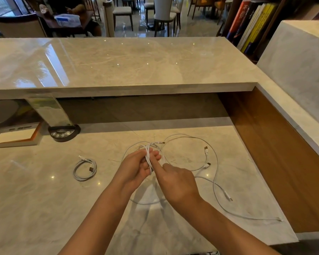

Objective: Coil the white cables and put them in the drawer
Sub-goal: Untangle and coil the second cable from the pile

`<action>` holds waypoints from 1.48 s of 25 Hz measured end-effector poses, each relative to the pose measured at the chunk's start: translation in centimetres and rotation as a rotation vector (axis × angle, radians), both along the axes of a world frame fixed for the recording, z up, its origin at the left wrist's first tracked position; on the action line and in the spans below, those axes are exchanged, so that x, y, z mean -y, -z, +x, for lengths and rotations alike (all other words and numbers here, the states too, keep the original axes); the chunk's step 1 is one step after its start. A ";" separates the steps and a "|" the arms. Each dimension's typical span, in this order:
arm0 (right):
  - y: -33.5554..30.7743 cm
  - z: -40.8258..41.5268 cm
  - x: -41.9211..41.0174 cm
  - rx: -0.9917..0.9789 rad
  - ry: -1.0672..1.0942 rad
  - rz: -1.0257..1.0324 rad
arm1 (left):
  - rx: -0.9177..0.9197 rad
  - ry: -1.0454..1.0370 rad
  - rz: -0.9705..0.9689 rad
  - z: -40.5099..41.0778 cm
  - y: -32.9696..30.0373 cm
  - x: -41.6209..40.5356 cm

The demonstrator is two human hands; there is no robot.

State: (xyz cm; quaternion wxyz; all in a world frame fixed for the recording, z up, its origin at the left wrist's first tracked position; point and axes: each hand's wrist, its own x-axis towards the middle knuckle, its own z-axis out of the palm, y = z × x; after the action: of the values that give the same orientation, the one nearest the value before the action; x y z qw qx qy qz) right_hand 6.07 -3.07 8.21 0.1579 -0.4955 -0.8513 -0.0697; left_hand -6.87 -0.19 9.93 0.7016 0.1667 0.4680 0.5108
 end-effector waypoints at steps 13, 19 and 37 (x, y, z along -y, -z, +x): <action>-3.1 3.4 -4.5 -1.501 0.065 -1.482 | 0.362 0.272 0.061 -1.5 -0.8 0.4; -4.0 5.7 -5.4 -1.601 0.141 -1.495 | 0.215 0.315 0.067 -1.4 -1.5 0.2; -2.1 6.4 -3.1 -0.776 -0.176 -1.294 | 0.423 -0.137 0.130 -0.5 -1.4 -2.2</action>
State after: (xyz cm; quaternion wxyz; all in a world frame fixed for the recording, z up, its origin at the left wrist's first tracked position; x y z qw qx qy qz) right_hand 12.47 -0.01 10.33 0.1288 -0.4085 -0.6423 0.6356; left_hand -7.34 2.03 11.36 0.7355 0.0684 0.2869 0.6100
